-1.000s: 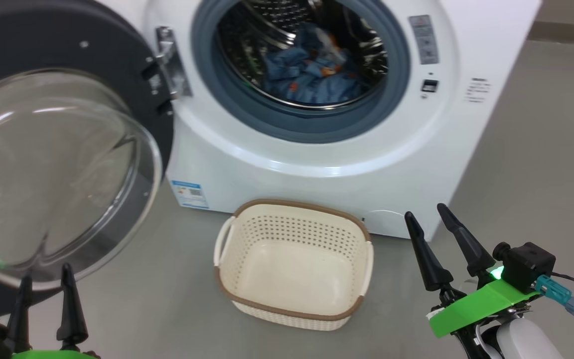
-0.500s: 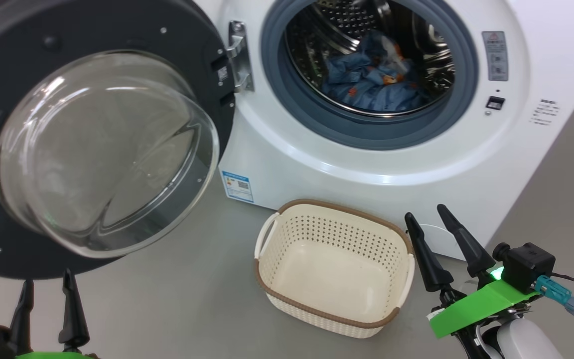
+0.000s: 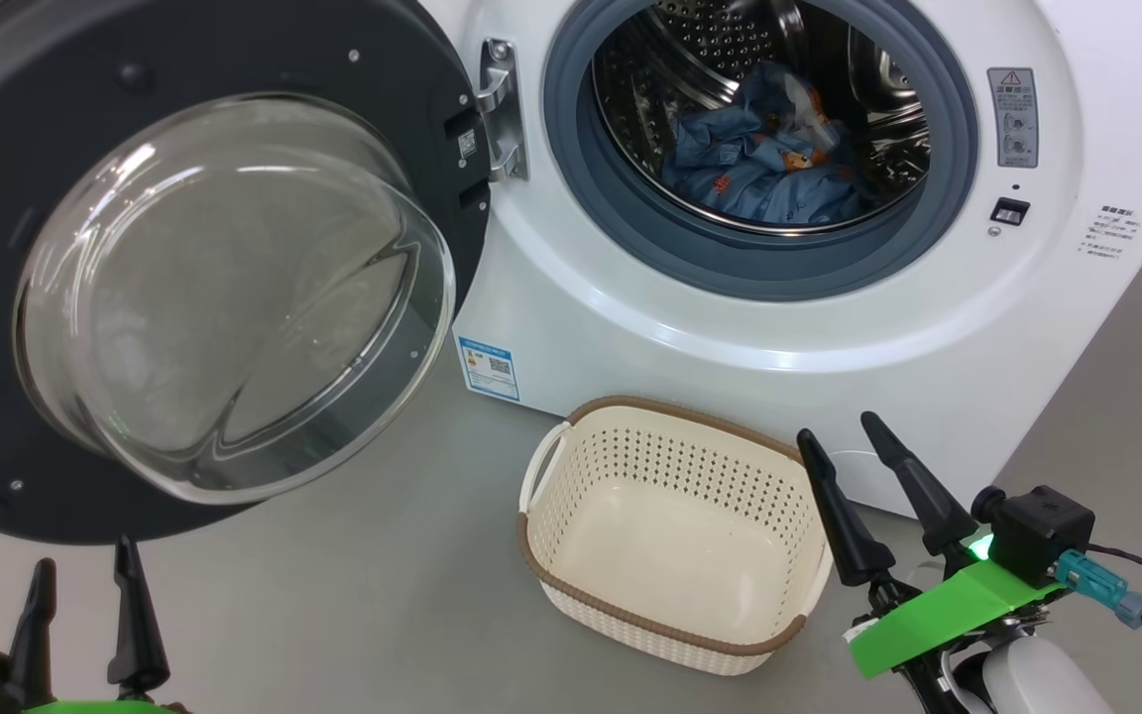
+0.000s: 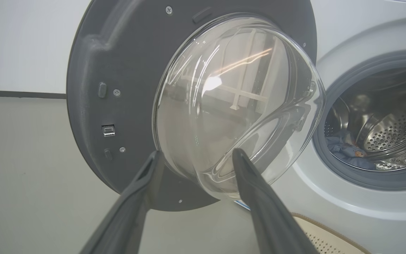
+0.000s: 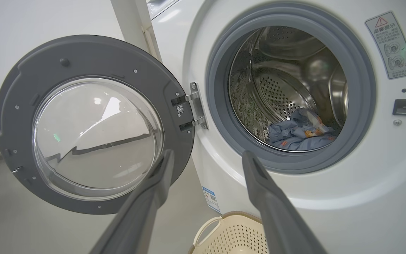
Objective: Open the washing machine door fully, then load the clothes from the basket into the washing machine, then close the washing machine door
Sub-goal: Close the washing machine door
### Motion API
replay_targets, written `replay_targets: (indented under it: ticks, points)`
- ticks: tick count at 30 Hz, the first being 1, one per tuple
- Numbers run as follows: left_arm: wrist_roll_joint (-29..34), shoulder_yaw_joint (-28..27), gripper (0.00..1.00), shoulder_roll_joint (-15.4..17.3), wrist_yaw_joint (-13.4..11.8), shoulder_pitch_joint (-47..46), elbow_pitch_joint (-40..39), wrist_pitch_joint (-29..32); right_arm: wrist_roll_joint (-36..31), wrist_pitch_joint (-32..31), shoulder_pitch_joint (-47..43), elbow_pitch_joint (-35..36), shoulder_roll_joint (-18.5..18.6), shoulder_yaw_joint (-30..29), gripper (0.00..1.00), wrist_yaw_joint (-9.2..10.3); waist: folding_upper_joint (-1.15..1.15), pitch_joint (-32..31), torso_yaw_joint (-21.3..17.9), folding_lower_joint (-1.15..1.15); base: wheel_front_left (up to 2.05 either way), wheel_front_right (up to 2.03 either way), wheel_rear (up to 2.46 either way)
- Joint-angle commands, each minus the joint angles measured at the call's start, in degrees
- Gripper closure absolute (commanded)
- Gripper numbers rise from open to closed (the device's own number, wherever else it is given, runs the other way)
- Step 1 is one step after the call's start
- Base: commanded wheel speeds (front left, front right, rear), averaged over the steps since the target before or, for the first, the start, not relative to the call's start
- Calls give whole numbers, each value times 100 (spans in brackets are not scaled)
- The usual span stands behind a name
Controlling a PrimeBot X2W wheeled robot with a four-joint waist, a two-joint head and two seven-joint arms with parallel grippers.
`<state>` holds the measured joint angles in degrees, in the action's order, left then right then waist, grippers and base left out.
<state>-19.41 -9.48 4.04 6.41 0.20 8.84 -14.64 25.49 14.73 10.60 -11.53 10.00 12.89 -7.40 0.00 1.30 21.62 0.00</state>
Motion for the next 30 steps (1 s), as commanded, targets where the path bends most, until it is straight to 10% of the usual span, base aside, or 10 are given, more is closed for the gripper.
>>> replay_targets:
  ticks: [1, 13, 16, 17, 30]
  points:
    - [44, -216, 0, 85, 24, -179, -167, -36, 81, 27, 111, 130, 38, 155, 0, -9, 0, 0, -16, 0, 0, 0, 0]
    - [12, -364, 0, 144, 24, -173, -234, -36, 108, 27, 83, 153, 63, 216, 0, -9, 0, -2, -122, 0, 0, 0, 0]
    - [-4, -383, 95, 170, 25, -180, -266, -36, 112, 27, 79, 146, 63, 223, 0, -9, 0, -10, -138, 0, 0, 0, 0]
    - [-12, -384, 100, 183, 27, -185, -280, -36, 115, 27, 73, 145, 66, 223, 0, -9, 0, -14, -141, 0, 0, 0, 0]
    - [-1236, -794, 100, 862, 91, -998, -960, 306, 139, 27, 10, 159, 117, 224, 0, -9, 0, -92, -136, 0, 0, 0, 0]
